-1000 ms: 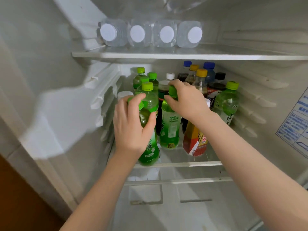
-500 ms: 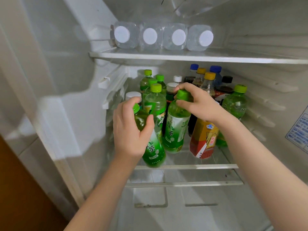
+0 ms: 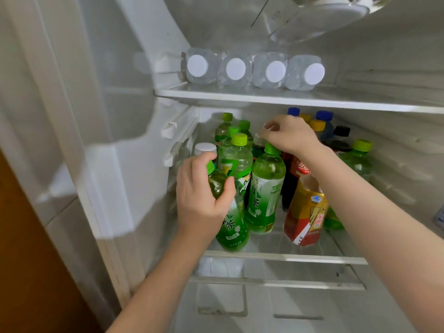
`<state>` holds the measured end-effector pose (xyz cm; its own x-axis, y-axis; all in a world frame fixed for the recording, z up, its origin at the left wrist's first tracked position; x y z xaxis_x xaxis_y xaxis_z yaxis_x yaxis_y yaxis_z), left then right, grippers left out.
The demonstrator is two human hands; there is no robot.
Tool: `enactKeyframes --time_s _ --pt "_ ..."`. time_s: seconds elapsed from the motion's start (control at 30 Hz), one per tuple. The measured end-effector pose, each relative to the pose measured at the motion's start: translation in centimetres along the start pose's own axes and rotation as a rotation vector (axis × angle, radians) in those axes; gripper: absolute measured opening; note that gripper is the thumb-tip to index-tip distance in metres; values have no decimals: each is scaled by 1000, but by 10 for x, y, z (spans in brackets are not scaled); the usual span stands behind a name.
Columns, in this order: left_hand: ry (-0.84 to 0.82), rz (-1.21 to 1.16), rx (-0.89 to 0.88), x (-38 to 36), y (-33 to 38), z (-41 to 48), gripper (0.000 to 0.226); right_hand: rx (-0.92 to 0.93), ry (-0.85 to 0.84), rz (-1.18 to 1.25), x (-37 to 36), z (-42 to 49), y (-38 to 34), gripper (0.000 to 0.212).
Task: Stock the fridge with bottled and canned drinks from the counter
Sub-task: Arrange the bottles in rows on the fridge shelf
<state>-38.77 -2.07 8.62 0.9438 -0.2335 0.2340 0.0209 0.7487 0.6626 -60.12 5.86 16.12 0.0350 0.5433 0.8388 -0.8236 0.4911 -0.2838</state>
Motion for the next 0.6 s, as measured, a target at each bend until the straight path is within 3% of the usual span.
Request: enactKeyframes --time_s 0.13,0.27,0.6 --pt "19 -6 17 -4 2 1 45 -159 -368 80 -16 18 -1 27" --pt "10 20 38 -7 3 2 46 -291 -576 167 -27 19 6 31" --pt "-42 63 26 -6 7 2 47 -292 -462 236 -26 19 11 23"
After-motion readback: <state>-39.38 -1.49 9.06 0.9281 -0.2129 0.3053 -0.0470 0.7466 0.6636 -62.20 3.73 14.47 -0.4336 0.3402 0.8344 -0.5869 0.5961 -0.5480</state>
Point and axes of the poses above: each hand's wrist, its own z-axis towards the middle knuckle, its own x-axis out of the back of the hand, y = z × x, the point moved 6 cm from there along z, towards the middle knuckle, and after that the axes turned 13 degrees about x, right-handed, at the moved point
